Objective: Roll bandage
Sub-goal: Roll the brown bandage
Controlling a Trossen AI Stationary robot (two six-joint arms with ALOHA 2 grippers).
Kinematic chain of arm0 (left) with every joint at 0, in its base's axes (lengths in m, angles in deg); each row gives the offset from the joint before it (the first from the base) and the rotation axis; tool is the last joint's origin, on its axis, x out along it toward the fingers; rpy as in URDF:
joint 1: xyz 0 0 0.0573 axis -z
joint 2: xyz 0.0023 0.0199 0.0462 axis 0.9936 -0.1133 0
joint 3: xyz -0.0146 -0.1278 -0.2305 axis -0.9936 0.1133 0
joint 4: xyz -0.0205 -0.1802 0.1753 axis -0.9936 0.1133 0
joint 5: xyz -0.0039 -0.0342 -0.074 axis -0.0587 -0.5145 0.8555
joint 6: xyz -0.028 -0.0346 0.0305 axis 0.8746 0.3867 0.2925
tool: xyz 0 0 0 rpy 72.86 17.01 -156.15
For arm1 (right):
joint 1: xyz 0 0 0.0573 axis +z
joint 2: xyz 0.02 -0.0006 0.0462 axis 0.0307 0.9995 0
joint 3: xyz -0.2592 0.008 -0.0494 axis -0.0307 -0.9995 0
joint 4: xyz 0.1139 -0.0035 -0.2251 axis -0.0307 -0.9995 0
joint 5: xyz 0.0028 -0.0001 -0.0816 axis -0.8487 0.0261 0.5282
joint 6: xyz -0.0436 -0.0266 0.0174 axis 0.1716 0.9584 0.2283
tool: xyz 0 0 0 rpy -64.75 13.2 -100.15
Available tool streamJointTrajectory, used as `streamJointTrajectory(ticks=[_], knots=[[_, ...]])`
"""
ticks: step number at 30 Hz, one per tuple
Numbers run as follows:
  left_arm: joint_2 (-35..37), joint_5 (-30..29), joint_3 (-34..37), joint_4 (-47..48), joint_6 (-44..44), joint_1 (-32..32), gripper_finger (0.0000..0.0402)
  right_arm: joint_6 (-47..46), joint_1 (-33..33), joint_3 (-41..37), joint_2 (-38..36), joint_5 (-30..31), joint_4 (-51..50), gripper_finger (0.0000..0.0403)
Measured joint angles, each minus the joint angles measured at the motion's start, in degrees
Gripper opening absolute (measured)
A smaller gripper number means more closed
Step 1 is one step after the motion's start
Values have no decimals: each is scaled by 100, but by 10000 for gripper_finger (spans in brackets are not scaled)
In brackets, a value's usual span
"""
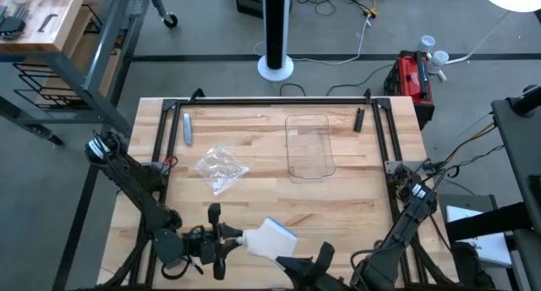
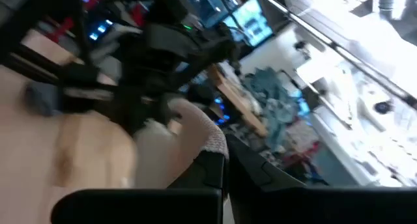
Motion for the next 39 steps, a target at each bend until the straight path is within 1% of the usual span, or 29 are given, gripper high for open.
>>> streamJointTrajectory(ticks=[3,6,11,16,20,21,25,27,28,31,35,37,39], knots=[[0,-105,0,-4,-2,0,36,-198,31,-4,133,-319,-9,4],[0,-161,2,-49,-51,0,36,-461,29,-4,279,-399,-14,21],[0,-457,2,-85,-61,-7,36,-966,17,-4,583,-416,4,71],[0,-480,4,-109,-70,-8,36,-1388,40,-3,768,-461,15,124],[0,-459,4,-185,-164,12,36,-1391,174,-2,932,-626,7,153],[0,-443,4,-190,-186,27,36,-1334,215,-2,990,-494,-3,158],[0,-165,4,-234,-249,99,36,-1091,301,17,1008,615,2,164],[0,-70,6,-386,-359,132,36,-1157,299,26,935,678,11,163],[0,-71,6,-479,-431,152,36,-1299,295,26,908,581,6,161],[0,-101,4,-679,-664,232,36,-1933,291,26,838,-77,-91,155],[0,-115,-77,-750,-881,390,36,-2871,211,26,661,-871,-710,150],[0,-115,-115,-772,-1028,483,36,-3349,160,26,576,-1147,-1155,148],[0,-117,-154,-762,-1191,565,36,-3569,128,26,525,-1216,-1545,149]])
